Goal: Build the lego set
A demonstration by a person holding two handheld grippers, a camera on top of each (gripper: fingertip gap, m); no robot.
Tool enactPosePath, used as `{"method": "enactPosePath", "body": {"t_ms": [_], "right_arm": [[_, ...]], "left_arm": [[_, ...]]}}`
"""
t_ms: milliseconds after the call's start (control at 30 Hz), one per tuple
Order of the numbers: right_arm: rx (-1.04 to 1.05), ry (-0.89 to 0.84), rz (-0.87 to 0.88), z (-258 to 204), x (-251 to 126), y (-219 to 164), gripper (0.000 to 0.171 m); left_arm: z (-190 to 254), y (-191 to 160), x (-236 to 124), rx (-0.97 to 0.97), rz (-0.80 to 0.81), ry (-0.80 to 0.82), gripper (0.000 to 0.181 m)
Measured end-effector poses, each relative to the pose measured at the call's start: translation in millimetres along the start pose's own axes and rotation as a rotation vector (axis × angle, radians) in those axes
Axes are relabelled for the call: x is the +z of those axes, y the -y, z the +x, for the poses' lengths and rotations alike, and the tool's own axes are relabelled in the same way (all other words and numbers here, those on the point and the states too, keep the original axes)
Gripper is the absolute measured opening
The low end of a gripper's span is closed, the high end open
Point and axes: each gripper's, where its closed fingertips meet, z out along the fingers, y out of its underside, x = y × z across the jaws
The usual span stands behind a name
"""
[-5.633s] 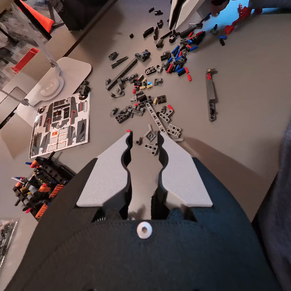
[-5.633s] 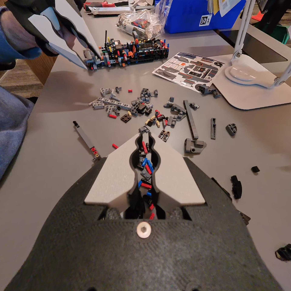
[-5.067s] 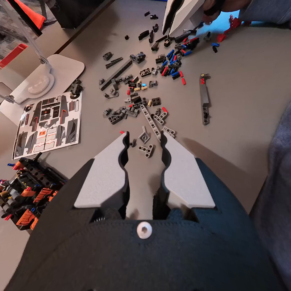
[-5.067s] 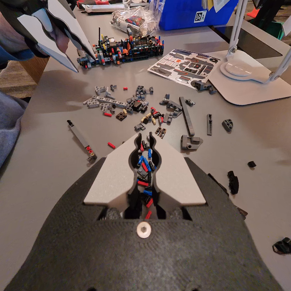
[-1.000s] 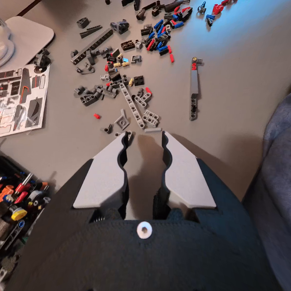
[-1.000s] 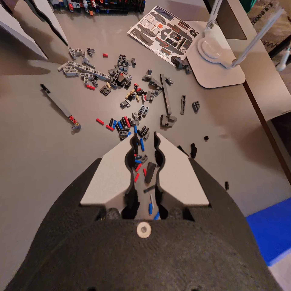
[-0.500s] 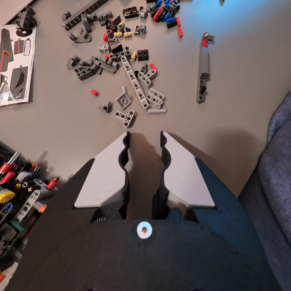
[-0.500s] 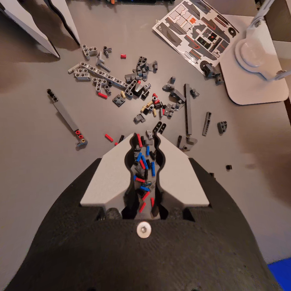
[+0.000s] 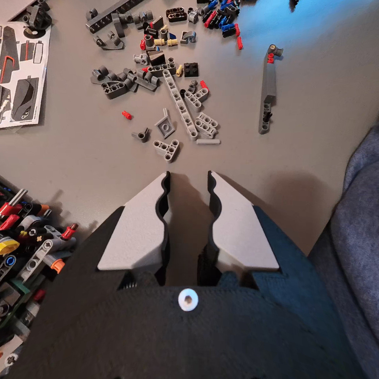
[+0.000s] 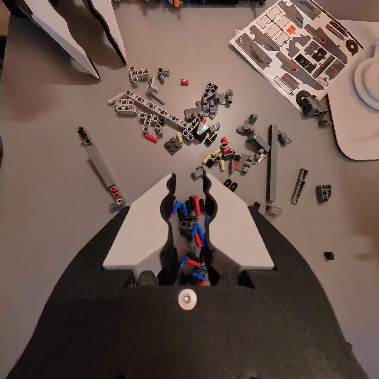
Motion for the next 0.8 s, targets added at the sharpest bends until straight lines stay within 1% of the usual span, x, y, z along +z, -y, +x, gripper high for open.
{"method": "enactPosePath", "body": {"t_ms": [433, 567, 633, 700, 800], "right_arm": [[0.011, 0.045, 0.004, -11.8, -3.8, -11.5, 0.016], [0.024, 0.034, 0.018, -8.4, -9.4, -15.2, 0.010], [0.030, 0.028, 0.024, -6.0, -12.2, -17.1, 0.003], [0.034, 0.044, 0.035, -8.0, -13.4, -16.1, 0.000], [0.028, 0.044, 0.036, -8.3, -13.1, -15.5, 0.004]], "left_arm": [[-1.7, 0.3, 0.3, -0.011, 0.001, 0.002, 0.032], [-1.9, 0.5, 0.4, -0.016, 0.001, -0.001, 0.031], [-2.2, 0.7, 0.6, -0.018, 0.002, -0.002, 0.030], [-2.3, 0.9, 0.8, -0.019, 0.002, -0.003, 0.029], [-2.6, 0.9, 0.9, -0.020, 0.002, -0.001, 0.029]]}}
